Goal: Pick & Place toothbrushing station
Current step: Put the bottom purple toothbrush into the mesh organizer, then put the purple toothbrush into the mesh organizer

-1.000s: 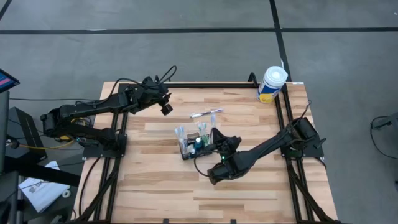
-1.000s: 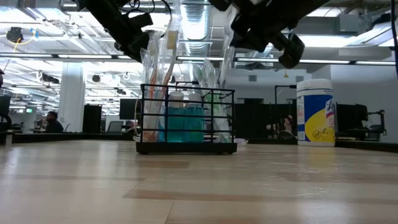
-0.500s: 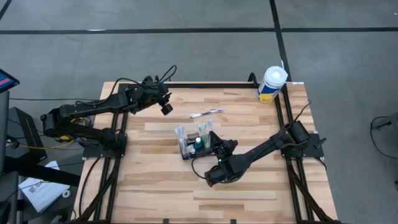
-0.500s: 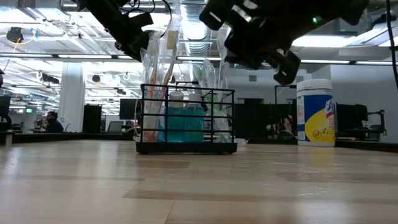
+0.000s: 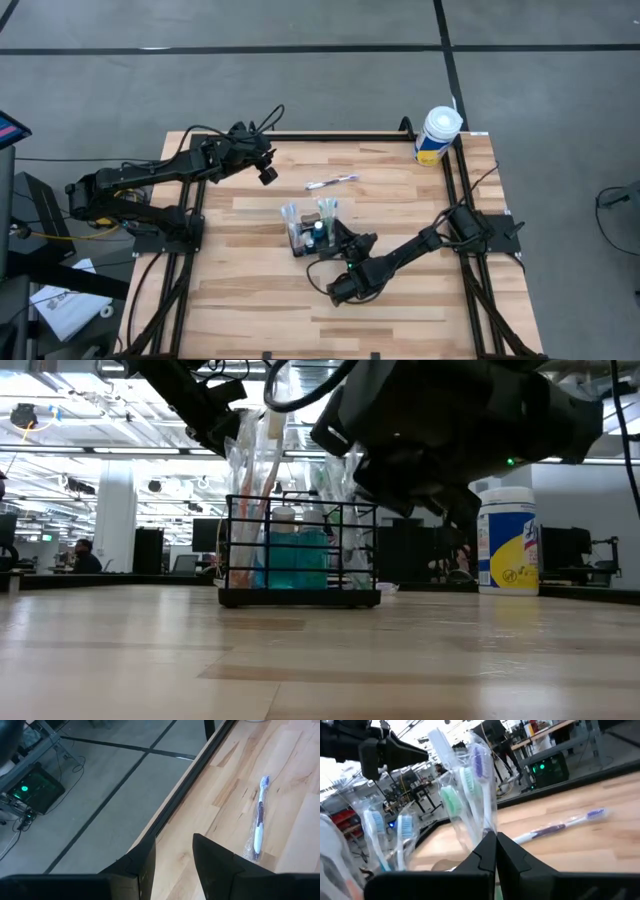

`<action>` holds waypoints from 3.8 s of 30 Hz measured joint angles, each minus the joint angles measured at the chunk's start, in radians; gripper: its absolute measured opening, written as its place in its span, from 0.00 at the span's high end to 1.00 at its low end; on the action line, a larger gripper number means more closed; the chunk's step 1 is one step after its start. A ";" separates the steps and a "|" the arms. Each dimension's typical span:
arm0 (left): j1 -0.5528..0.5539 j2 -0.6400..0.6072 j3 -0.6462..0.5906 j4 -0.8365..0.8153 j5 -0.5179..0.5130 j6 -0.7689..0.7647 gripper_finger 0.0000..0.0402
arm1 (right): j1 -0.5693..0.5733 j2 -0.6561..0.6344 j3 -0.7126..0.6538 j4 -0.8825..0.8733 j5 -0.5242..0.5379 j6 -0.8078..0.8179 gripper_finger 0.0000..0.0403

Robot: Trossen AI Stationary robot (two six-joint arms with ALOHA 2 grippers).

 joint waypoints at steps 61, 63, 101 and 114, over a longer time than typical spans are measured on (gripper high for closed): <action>0.000 0.000 0.000 0.032 0.088 -0.032 0.70 | 0.052 -0.058 0.003 -0.188 -0.060 -0.070 0.61; 0.000 0.000 0.000 0.028 0.096 -0.035 0.70 | 0.053 -0.070 0.003 -0.194 -0.116 -0.075 0.50; 0.210 0.428 0.145 0.233 0.848 -0.432 0.59 | -0.487 -1.056 0.005 0.426 -0.873 -1.744 0.32; 0.175 0.630 0.262 -0.105 0.813 -0.016 0.57 | -0.606 -0.968 0.004 0.434 -1.067 -1.578 0.32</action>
